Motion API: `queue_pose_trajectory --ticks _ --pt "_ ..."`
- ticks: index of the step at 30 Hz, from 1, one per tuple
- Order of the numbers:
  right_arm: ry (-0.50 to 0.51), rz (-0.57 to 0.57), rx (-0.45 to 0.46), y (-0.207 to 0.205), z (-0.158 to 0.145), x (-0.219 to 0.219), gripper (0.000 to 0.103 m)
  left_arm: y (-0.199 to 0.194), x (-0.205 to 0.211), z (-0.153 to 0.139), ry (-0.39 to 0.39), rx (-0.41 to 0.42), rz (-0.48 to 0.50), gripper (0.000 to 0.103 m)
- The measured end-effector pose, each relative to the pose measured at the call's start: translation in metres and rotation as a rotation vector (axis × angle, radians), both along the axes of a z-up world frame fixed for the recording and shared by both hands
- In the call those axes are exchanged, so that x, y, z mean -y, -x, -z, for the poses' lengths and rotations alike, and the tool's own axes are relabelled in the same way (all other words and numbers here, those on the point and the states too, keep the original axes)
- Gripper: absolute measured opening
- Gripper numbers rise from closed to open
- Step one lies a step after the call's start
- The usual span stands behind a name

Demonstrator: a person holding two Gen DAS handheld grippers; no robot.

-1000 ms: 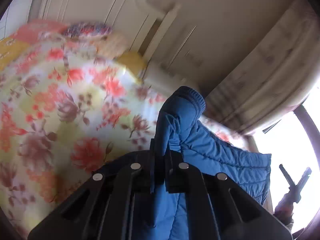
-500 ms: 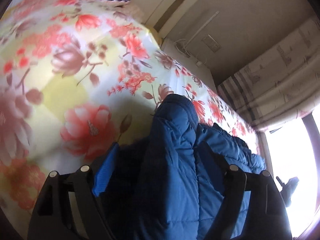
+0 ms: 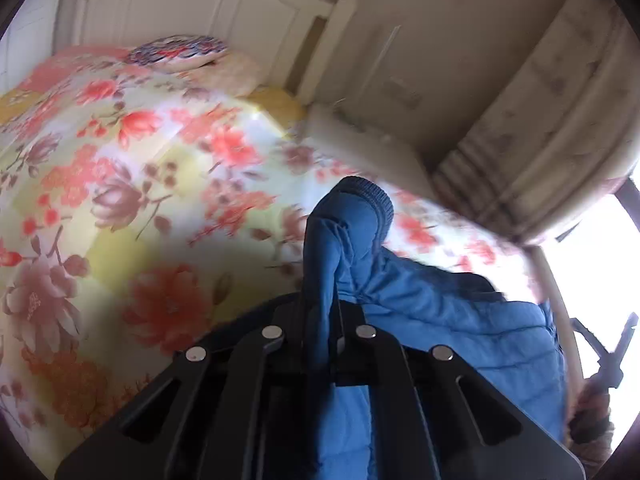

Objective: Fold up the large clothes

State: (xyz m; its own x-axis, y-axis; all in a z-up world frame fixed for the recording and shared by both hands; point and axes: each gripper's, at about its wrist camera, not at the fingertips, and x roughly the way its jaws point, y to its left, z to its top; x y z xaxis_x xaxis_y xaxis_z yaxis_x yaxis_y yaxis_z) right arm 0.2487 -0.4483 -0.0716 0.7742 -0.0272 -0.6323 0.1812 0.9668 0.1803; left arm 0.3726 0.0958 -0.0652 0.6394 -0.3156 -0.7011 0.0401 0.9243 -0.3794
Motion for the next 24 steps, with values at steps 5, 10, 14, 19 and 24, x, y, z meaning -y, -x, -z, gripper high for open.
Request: queue_pose_trajectory --ticks 5,10,14,19,24 --pt "-0.189 -0.053 -0.156 -0.016 0.047 0.015 0.007 -0.011 -0.012 0.045 0.071 -0.118 -0.024 0.019" --pt "-0.262 -0.087 -0.154 -0.008 0.047 0.014 0.014 -0.007 -0.013 0.033 -0.005 -0.109 -0.023 0.068" --pt "-0.365 -0.1 -0.158 0.003 0.047 0.023 0.017 0.018 -0.029 0.012 0.034 -0.044 -0.042 0.079" --pt "-0.417 -0.171 -0.191 0.034 0.052 0.009 0.018 0.078 -0.037 -0.004 0.013 0.033 0.004 0.097" --pt "-0.15 -0.098 -0.263 0.063 0.066 -0.014 0.086 0.122 -0.021 0.015 -0.199 0.01 0.061 0.101"
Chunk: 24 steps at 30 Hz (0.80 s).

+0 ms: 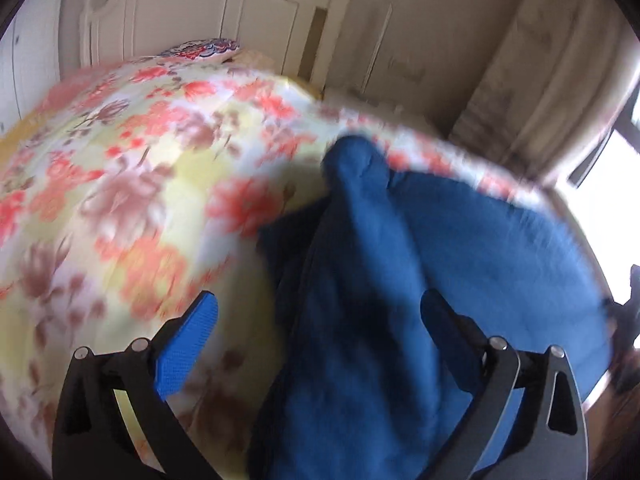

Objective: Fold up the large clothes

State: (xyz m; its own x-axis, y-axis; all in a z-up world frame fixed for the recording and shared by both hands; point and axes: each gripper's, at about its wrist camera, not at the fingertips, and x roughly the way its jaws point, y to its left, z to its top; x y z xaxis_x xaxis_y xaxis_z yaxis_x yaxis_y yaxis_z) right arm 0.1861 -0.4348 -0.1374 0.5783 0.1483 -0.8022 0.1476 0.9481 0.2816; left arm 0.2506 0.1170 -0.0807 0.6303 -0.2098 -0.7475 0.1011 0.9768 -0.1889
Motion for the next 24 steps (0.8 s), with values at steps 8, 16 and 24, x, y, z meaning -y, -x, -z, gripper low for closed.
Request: queue_pose_trajectory --ticks 8,16,24 --pt "-0.181 -0.013 0.157 0.081 -0.027 0.013 0.087 0.064 -0.017 0.016 0.059 0.01 -0.026 0.101" --pt "-0.254 -0.092 0.154 0.135 0.007 -0.027 0.088 0.07 -0.03 0.038 0.271 -0.078 -0.017 0.101" --pt "-0.242 -0.081 0.247 0.137 0.004 -0.036 0.053 0.079 -0.005 0.036 0.263 -0.016 0.033 0.055"
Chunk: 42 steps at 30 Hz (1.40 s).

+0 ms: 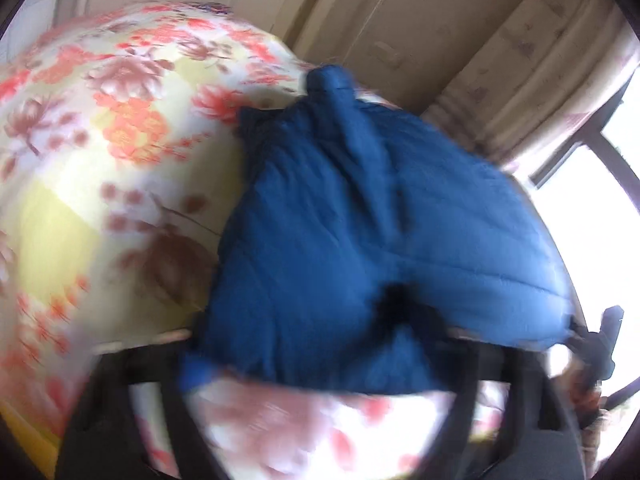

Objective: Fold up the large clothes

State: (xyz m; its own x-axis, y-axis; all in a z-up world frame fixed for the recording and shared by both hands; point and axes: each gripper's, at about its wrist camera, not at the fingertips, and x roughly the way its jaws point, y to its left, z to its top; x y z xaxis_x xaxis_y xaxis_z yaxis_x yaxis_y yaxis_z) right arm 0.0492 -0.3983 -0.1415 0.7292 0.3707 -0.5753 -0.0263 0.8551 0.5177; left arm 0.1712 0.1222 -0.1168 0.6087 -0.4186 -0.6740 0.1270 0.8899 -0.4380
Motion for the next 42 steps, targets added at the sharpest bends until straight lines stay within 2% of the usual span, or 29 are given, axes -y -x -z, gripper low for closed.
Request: queue_pose_trajectory --ticks 1,2,3,6,9,11,13,14,15,16,17,18,20,22,25,27,28,29,32,36,38,40,42 --pt "0.028 0.007 0.022 0.003 -0.002 -0.001 0.045 0.006 0.003 -0.005 -0.039 0.028 -0.013 0.037" --pt "0.067 0.019 0.047 0.009 -0.009 -0.004 0.037 0.013 0.008 -0.012 -0.092 0.054 -0.024 0.035" --pt "0.071 0.018 0.056 0.008 -0.011 -0.001 0.033 0.02 0.006 -0.017 -0.085 0.067 -0.027 0.031" --pt "0.09 0.0 0.08 0.02 -0.023 -0.003 0.031 0.038 0.003 -0.026 -0.071 0.085 -0.022 0.029" --pt "0.092 -0.033 0.084 0.04 -0.027 -0.004 0.03 0.059 -0.002 -0.024 -0.083 0.069 -0.012 0.03" --pt "0.123 -0.062 0.04 0.047 -0.019 -0.005 0.033 0.068 -0.003 -0.017 -0.115 0.047 0.009 0.036" --pt "0.15 -0.049 0.014 0.054 -0.015 -0.002 0.039 0.075 -0.008 -0.013 -0.148 0.043 0.0 0.061" --pt "0.158 -0.014 0.007 0.054 -0.019 0.004 0.05 0.077 -0.014 -0.018 -0.163 0.055 -0.036 0.07" --pt "0.164 0.029 0.017 0.056 -0.028 0.01 0.063 0.079 -0.02 -0.022 -0.175 0.074 -0.069 0.084" --pt "0.165 0.069 0.039 0.054 -0.037 0.016 0.071 0.08 -0.026 -0.032 -0.192 0.112 -0.122 0.094" --pt "0.165 0.098 0.066 0.053 -0.047 0.019 0.091 0.08 -0.029 -0.048 -0.217 0.171 -0.189 0.096" --pt "0.168 0.118 0.119 0.05 -0.064 0.019 0.095 0.079 -0.028 -0.062 -0.235 0.216 -0.215 0.099" --pt "0.211 0.091 0.204 0.037 -0.091 0.004 0.095 0.07 -0.016 -0.085 -0.268 0.267 -0.206 0.1" --pt "0.313 0.027 0.256 0.013 -0.114 -0.029 0.095 0.054 0.013 -0.11 -0.327 0.325 -0.165 0.101" --pt "0.482 -0.073 0.3 -0.036 -0.135 -0.091 0.095 0.021 0.073 -0.135 -0.474 0.402 -0.107 0.101" --pt "0.545 -0.108 0.3 -0.07 -0.138 -0.124 0.096 -0.008 0.113 -0.139 -0.531 0.386 -0.035 0.101" --pt "0.561 -0.13 0.272 -0.091 -0.137 -0.138 0.096 -0.022 0.127 -0.137 -0.552 0.374 0.002 0.101" --pt "0.587 -0.151 0.217 -0.119 -0.132 -0.154 0.096 -0.042 0.146 -0.13 -0.593 0.349 0.043 0.101" --pt "0.625 -0.151 0.077 -0.176 -0.111 -0.175 0.096 -0.088 0.177 -0.102 -0.653 0.26 0.083 0.101" --pt "0.598 -0.175 -0.073 -0.219 -0.077 -0.177 0.096 -0.135 0.177 -0.072 -0.62 0.126 0.087 0.101" --pt "0.619 -0.205 -0.086 -0.226 -0.06 -0.174 0.096 -0.152 0.176 -0.055 -0.594 0.065 0.094 0.101" --pt "0.676 -0.215 -0.121 -0.236 -0.035 -0.171 0.097 -0.162 0.179 -0.034 -0.629 0.026 0.105 0.101" --pt "0.608 -0.217 -0.179 -0.243 -0.015 -0.163 0.099 -0.169 0.178 -0.014 -0.6 -0.024 0.124 0.101"
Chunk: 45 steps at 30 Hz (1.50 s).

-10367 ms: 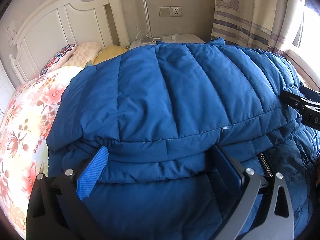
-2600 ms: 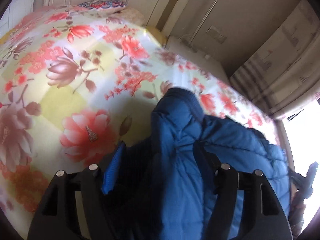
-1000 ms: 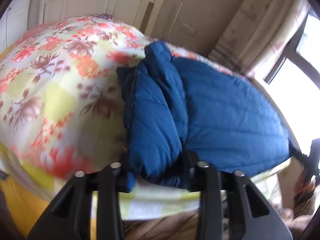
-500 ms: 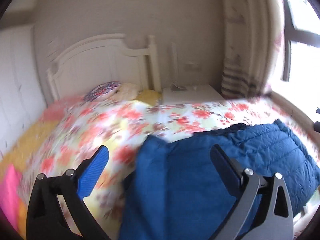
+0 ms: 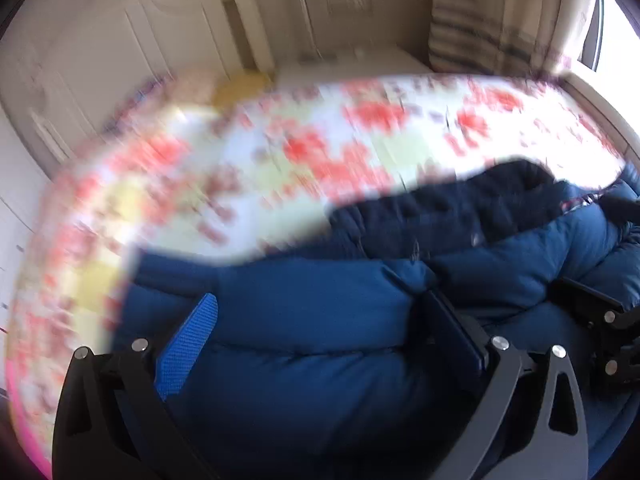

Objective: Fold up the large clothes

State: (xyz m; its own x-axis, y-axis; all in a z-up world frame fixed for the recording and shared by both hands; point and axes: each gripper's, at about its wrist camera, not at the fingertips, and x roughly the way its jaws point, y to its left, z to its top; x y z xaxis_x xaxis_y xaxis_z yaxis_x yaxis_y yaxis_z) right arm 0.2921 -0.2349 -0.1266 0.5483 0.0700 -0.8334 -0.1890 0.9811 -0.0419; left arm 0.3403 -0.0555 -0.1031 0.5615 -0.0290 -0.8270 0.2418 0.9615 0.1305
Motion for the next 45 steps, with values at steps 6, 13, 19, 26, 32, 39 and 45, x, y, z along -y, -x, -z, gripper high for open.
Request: queue_pose_trajectory --ticks 6,13,19,26,32,39,45 --pt "0.037 0.019 0.045 0.008 -0.011 0.0 0.098 0.005 -0.002 0.008 0.013 0.04 -0.004 0.101" --pt "0.082 0.235 0.067 0.01 -0.015 0.082 0.099 0.007 -0.002 0.009 0.019 0.053 -0.003 0.101" --pt "-0.113 0.278 0.045 0.01 0.003 0.116 0.099 0.007 -0.001 0.009 0.019 0.059 -0.007 0.101" --pt "-0.074 0.281 0.082 0.014 0.002 0.108 0.099 0.004 0.001 0.008 0.024 0.028 -0.01 0.101" --pt "-0.067 0.282 0.086 0.014 0.002 0.109 0.099 0.021 0.02 -0.015 0.077 0.051 -0.03 0.101" --pt "-0.068 0.287 0.092 0.016 0.002 0.109 0.099 0.029 0.088 0.003 -0.014 0.043 0.154 0.101" --pt "-0.089 0.287 0.085 0.016 0.003 0.112 0.099 0.019 0.037 -0.009 0.221 -0.012 0.143 0.1"
